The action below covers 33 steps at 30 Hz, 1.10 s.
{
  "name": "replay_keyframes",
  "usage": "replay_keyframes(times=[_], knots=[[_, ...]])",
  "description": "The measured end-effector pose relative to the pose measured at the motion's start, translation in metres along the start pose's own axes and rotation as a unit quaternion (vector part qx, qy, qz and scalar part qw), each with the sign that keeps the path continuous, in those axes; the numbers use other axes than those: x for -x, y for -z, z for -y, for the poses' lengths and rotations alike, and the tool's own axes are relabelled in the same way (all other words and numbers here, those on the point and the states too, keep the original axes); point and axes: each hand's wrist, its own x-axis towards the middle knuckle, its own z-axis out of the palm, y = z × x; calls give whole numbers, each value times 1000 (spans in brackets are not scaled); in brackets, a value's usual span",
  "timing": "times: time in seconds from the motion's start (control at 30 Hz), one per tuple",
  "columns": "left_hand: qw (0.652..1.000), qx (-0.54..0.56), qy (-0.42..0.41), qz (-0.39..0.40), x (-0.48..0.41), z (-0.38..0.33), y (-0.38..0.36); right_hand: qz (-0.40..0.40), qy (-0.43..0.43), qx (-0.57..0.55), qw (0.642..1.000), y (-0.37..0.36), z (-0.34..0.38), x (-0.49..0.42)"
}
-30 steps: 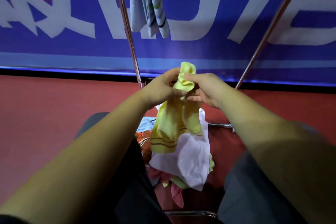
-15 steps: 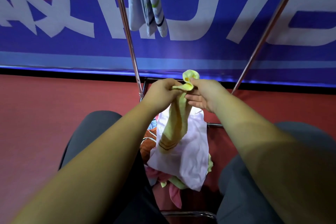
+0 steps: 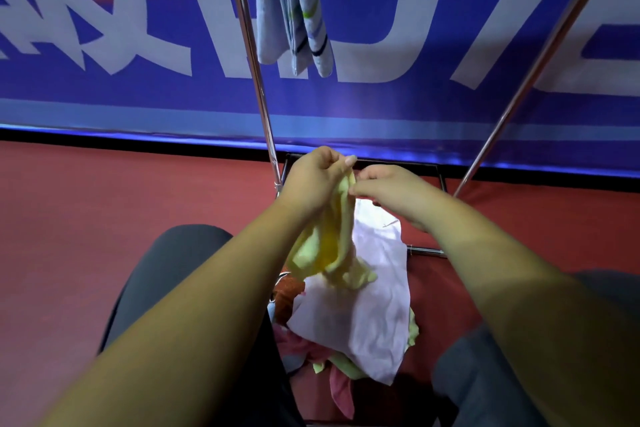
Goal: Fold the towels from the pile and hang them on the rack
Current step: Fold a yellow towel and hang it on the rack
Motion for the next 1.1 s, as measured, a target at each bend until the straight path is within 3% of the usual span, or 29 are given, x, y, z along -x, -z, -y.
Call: replay_keyframes(times=[0.23,0.4,0.5,0.63,0.77,0.93,1.1], knots=[[1000,-8,12,-16,-11,3,3,40,24,-86,995,3,0,-3],[999,-32,11,-14,-16,4,2,33,48,-67,996,2,-1,-10],[999,-52,6,6,-16,6,5,-114,54,-74,989,9,2,-19],[984,-170,-31,49,-20,11,18,-323,51,-69,942,34,-6,-38],[935,-348,-7,65,-30,26,33,-408,-16,-157,899,56,-17,-44],[915,-394,19,85,-29,41,46,-372,2,-203,906,57,-15,-40],[917,-391,36,67,-32,45,45,-155,78,-333,927,50,12,-17]])
